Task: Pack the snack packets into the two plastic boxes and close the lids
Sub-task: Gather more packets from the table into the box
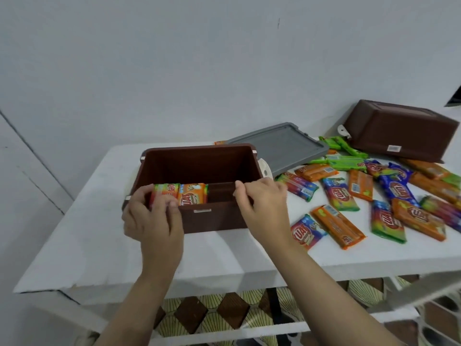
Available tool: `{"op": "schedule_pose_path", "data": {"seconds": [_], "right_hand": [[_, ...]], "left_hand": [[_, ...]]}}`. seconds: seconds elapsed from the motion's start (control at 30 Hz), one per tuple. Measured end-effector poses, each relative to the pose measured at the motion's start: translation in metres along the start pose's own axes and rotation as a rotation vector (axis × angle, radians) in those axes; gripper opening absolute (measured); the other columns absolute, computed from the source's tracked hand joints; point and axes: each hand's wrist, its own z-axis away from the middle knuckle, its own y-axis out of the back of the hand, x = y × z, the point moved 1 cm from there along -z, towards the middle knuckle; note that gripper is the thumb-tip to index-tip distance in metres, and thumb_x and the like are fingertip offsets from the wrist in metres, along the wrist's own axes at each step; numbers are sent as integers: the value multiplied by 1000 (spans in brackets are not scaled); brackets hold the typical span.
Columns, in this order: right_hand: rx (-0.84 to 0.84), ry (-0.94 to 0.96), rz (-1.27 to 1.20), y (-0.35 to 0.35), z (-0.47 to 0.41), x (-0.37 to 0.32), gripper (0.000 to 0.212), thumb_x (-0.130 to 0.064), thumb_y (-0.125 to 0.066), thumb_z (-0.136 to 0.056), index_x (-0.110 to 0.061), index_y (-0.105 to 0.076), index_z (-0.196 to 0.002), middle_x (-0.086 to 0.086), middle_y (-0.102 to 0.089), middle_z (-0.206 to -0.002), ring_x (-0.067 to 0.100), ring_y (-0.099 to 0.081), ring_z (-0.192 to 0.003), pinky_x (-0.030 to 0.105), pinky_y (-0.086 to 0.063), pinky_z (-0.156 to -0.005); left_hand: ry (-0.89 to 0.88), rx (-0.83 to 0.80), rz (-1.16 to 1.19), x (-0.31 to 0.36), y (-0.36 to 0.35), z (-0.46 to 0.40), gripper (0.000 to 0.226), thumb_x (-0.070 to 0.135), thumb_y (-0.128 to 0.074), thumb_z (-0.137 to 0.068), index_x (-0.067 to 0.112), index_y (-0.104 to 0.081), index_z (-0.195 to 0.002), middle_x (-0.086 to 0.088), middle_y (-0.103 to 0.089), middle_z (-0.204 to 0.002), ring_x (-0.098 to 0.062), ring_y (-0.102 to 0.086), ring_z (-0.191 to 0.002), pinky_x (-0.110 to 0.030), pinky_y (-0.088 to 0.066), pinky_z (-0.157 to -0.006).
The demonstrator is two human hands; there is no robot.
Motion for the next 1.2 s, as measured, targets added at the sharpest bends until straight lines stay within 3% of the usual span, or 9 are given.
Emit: {"op": "schedule_pose_path", "data": {"seconds": [0.13, 0.27, 0.4, 0.5, 0.6, 0.7, 0.87, 1.03, 1.2], "right_hand": [[274, -58, -16, 45, 16, 49, 43, -28, -44, -97, -16, -67, -63, -9, -63, -63, 12, -51, -77, 31, -29, -87], [266, -179, 40, 85, 37, 112, 44, -32, -41, -98, -18, -67, -65, -10, -62, -64, 13, -53, -75, 33, -30, -84], [55, -318, 135, 102, 55, 172, 41, -37, -36, -102, -20, -72, -92, -2, -68, -95, 23, -56, -94, 37, -37, -88], [-233, -439, 142, 104, 66, 199, 35, -44, -32, -102, -41, -52, -132, -1, -45, -133, 27, -35, -122, 38, -28, -98], [-504, -491, 307, 100, 85, 213, 40, -55, -32, -99, -46, -38, -138, 3, -31, -147, 33, -25, -132, 49, -28, -105], [-416, -499, 466, 96, 94, 207, 45, -65, -40, -90, -33, -44, -122, 4, -48, -128, 31, -39, -121, 48, -35, -96], [-466, -511, 456, 92, 74, 193, 53, -55, -56, -88, -19, -39, -122, 11, -48, -122, 32, -43, -115, 43, -41, -94], [-250, -888, -600, 100, 55, 157, 28, -42, -37, -100, -22, -43, -120, 6, -61, -111, 20, -61, -95, 38, -53, -79], [95, -627, -978, 92, 22, 107, 27, -30, -43, -92, -43, -54, -113, -11, -66, -98, 14, -65, -97, 34, -58, -81]], "left_hand": [[-173, -87, 17, 54, -23, 35, 19, 25, -43, -92, 20, -61, -87, -8, -41, -131, -28, -31, -124, -43, -20, -101], [-321, -305, 199, 102, -61, 71, 20, 27, -44, -92, 23, -63, -90, 1, -47, -125, -19, -35, -121, -39, -28, -98], [-379, -815, 257, 131, -117, 98, 38, 37, -48, -95, 26, -43, -131, 5, -32, -140, -12, -26, -131, -35, -33, -107], [-313, -1089, -58, 132, -156, 103, 71, 52, -51, -90, 31, -16, -148, 2, -14, -154, -22, -13, -141, -41, -20, -113], [-366, -962, -228, 132, -172, 103, 66, 55, -50, -89, 30, -26, -145, -1, -32, -145, -23, -28, -129, -38, -27, -105], [-350, -811, -236, 139, -171, 107, 59, 54, -45, -92, 28, -29, -142, -2, -44, -138, -23, -40, -121, -36, -36, -96], [80, -868, 323, 159, -148, 91, 35, 47, -33, -100, 33, -36, -131, 2, -59, -116, -14, -59, -95, -32, -53, -75], [706, -832, 977, 176, -110, 57, 13, 36, -42, -101, 36, -53, -108, -1, -70, -99, -19, -69, -91, -44, -55, -85], [659, -669, 1198, 164, -74, -3, 31, 25, -47, -99, 14, -51, -127, -15, -68, -114, -33, -66, -106, -51, -53, -89]]}}
